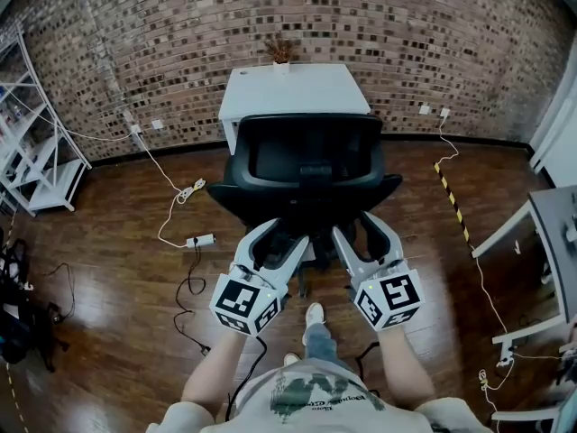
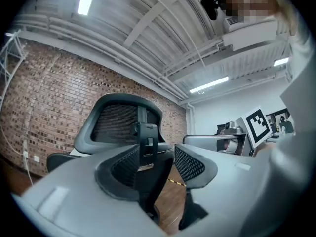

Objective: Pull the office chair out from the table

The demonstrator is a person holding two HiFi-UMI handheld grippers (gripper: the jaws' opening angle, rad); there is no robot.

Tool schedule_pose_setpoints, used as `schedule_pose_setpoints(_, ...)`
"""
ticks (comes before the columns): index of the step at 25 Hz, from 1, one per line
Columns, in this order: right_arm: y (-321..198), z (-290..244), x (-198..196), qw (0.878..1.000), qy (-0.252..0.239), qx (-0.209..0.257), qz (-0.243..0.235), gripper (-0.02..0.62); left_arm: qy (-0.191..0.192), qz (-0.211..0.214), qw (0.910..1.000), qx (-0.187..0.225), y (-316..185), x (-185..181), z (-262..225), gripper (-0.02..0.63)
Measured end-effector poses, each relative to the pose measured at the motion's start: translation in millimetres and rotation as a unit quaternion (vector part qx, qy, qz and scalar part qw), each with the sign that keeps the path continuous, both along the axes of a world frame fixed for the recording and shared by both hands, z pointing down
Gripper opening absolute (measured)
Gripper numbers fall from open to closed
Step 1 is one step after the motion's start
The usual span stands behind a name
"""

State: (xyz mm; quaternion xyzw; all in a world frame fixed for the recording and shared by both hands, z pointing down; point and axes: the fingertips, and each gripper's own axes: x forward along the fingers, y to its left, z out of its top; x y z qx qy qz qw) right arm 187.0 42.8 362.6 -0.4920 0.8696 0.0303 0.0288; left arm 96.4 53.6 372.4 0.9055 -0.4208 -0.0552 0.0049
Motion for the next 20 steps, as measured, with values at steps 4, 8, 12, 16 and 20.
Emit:
schedule_pose_setpoints(4, 23, 0, -8, 1.0, -0.005, 0.013, 0.005, 0.166, -0.004, 0.002, 0.9997, 0.024, 25, 16, -11, 0.148)
schedule_pose_setpoints(8, 39, -1, -14, 1.0, -0.008, 0.023, 0.003, 0.029, -0.007, -0.007, 0.9994, 0.032, 37, 22, -15, 0.059)
schedule_pose_setpoints(12, 46, 1, -23, 1.0, 0.009, 0.022, -0.006, 0.0, -0.017, 0.0, 0.9995, 0.026, 43, 28, -7, 0.012)
schedule_pose_setpoints(16, 49, 7, -26, 1.0, 0.012, 0.015, -0.011, 0.0, -0.006, -0.002, 0.9999, 0.016, 42, 29, -4, 0.012)
schedule_pose_setpoints(20, 51, 10, -28, 1.0, 0.012, 0.011, -0.015, 0.0, -0.002, -0.003, 0.9999, 0.014, 44, 28, -4, 0.012)
